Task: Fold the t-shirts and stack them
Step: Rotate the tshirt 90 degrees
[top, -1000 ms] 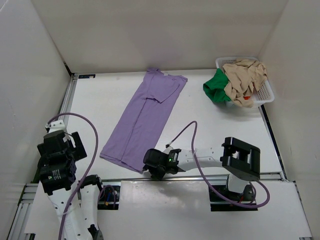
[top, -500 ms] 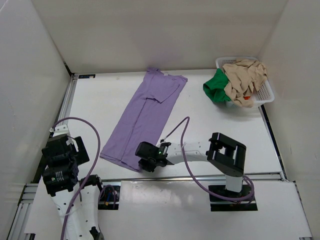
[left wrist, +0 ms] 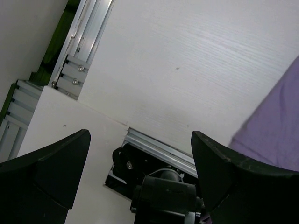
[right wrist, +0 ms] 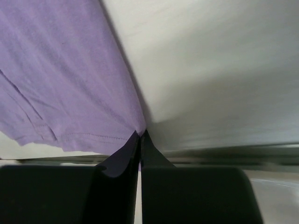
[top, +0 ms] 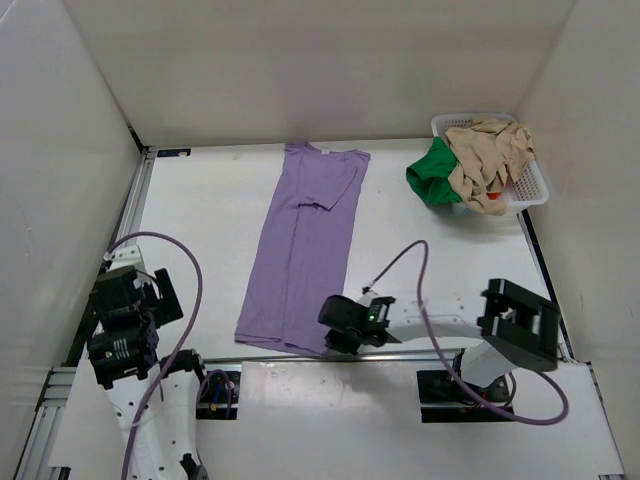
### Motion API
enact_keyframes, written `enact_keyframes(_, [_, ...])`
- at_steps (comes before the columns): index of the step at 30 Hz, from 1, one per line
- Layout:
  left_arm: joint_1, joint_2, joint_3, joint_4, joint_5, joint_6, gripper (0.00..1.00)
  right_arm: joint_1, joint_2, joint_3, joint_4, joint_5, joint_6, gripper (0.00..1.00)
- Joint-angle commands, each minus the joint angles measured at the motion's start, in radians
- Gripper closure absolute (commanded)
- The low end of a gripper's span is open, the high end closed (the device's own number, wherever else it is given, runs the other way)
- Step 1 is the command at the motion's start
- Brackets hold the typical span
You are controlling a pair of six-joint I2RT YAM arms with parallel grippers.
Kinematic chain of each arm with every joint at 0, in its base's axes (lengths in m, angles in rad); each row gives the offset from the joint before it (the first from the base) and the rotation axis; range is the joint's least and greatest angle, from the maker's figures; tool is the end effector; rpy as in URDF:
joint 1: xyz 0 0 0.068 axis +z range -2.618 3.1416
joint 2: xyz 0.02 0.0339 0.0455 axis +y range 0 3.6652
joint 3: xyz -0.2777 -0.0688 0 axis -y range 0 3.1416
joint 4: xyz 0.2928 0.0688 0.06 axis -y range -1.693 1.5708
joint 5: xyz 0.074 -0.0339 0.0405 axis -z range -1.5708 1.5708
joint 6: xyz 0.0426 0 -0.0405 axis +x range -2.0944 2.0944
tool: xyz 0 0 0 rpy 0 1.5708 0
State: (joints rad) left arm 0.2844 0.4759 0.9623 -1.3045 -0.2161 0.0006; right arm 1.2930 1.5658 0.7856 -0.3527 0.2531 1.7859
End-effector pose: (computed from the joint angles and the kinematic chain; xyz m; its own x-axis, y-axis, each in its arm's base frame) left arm 0.0771 0.0321 0.3463 -0.7008 -0.2042 -0.6835 -0.4143 0.8965 0.1569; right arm 0.0974 0.3027 0.1235 -0.8281 0.5450 -0.1310 0.4351 0.7724 0.4627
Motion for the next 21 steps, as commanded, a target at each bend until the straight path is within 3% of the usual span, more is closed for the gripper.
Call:
enact_keyframes(1, [0.006,0.062,0.042,0.103,0.107,-0.001,0.0,-0.015,-0.128,-0.135,-0.078,0.032,-0.072,1.0])
enact_keyframes(4, [0.006,0.16,0.111,0.116,0.265,-0.001,0.0,-0.04,-0.249,-0.302,-0.055,0.032,-0.083,1.0])
enact_keyframes(6, [0.006,0.226,0.153,0.129,0.367,-0.001,0.0,-0.067,-0.338,-0.345,-0.039,0.032,-0.109,0.94])
enact_keyframes(8, [0.006,0.37,0.247,0.129,0.424,-0.001,0.0,-0.08,-0.415,-0.359,-0.028,0.043,-0.204,0.66])
enact_keyframes(11, [-0.08,0.625,0.449,0.068,0.481,-0.001,0.02,-0.08,-0.473,-0.314,-0.069,0.052,-0.372,0.4])
enact_keyframes(12, [-0.129,0.682,0.499,0.056,0.481,-0.001,0.03,-0.08,-0.474,-0.313,-0.095,0.052,-0.396,0.37])
enact_keyframes(15, [-0.425,0.823,0.564,0.047,0.393,-0.001,0.05,-0.08,-0.493,-0.253,-0.149,0.052,-0.434,0.35])
enact_keyframes(16, [-0.593,0.837,0.535,0.071,0.326,-0.001,0.05,-0.08,-0.494,-0.244,-0.149,0.052,-0.434,0.35])
enact_keyframes(17, [-0.667,0.848,0.439,0.083,0.302,-0.001,0.05,-0.08,-0.494,-0.244,-0.149,0.043,-0.434,0.34])
enact_keyframes(20, [-0.799,0.848,0.262,0.131,0.338,-0.001,0.05,-0.08,-0.494,-0.232,-0.149,0.034,-0.434,0.34])
enact_keyframes(21, [-0.829,0.836,0.175,0.152,0.378,-0.001,0.1,-0.08,-0.494,-0.221,-0.149,0.034,-0.419,0.34])
